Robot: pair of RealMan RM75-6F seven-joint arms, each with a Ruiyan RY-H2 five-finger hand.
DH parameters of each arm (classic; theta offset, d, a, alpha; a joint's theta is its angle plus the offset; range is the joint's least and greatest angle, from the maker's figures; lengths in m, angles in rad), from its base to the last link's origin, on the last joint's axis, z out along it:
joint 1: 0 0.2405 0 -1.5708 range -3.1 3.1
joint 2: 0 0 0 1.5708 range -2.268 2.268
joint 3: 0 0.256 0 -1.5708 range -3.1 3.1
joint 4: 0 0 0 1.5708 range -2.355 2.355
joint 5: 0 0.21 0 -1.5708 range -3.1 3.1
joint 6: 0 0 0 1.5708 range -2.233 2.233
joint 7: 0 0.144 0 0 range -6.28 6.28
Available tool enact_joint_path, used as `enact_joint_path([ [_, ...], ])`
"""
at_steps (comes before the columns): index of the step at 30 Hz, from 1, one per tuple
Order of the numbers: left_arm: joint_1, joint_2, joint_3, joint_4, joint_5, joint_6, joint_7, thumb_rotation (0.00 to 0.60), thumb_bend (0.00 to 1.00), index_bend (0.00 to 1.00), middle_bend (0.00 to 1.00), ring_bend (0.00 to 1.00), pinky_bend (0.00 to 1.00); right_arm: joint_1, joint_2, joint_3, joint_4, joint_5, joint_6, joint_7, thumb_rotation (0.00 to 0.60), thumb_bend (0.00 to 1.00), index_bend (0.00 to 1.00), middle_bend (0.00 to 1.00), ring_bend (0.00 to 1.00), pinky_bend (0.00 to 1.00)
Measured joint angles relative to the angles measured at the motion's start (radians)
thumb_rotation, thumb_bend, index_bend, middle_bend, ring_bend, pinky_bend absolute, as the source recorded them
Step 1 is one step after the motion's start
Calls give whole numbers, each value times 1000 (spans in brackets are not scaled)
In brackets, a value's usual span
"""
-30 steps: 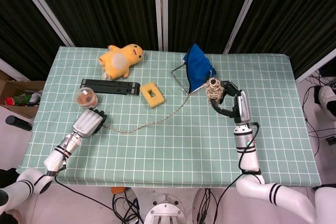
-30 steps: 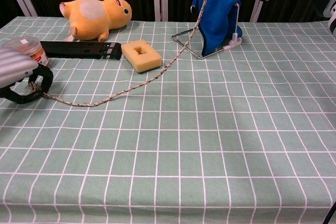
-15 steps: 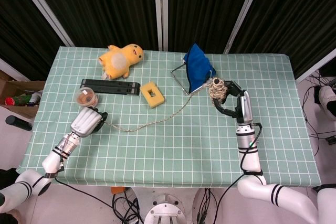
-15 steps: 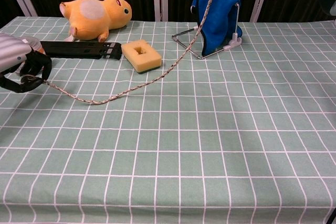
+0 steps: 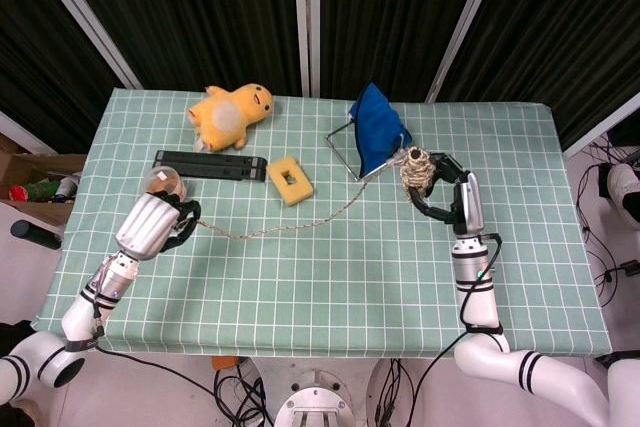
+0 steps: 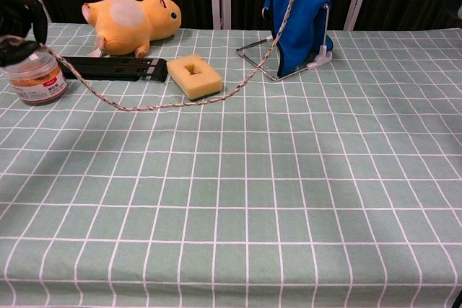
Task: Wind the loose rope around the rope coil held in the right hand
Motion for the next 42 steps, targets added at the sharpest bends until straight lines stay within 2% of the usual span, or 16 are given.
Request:
enact_joint_path([
  [8, 22, 200, -37, -306, 27, 72, 7, 600, 448, 799, 774, 676, 703, 57, -7, 34, 23, 13, -49, -63, 600, 620, 755, 613, 562, 759],
  [13, 25, 331, -70, -481, 41, 89, -20, 600, 447, 799, 774, 677, 707, 122, -13, 55, 42, 38, -125, -166, 600, 618, 755, 613, 560, 759],
  [17, 12, 426, -101, -600, 38, 68, -35, 600, 448, 800, 778, 691, 717, 190, -36, 64, 87, 48, -176, -256, 600, 619, 755, 612, 560, 759],
  [22, -33, 542, -163, -733, -11, -12, -54, 600, 447, 801, 782, 711, 730, 272, -100, 65, 169, 54, -233, -313, 600, 623, 755, 613, 561, 759],
  [27, -107, 610, -244, -819, -124, -114, -87, 600, 448, 801, 782, 712, 730, 331, -164, 62, 231, 60, -269, -331, 600, 628, 755, 613, 561, 759],
  [35, -240, 642, -366, -869, -352, -248, -122, 600, 448, 801, 782, 712, 730, 388, -218, 63, 273, 56, -287, -325, 600, 628, 755, 613, 561, 759],
  [42, -405, 624, -459, -846, -654, -375, -114, 600, 447, 804, 792, 722, 735, 401, -242, 53, 249, 64, -298, -311, 600, 622, 755, 613, 561, 759],
])
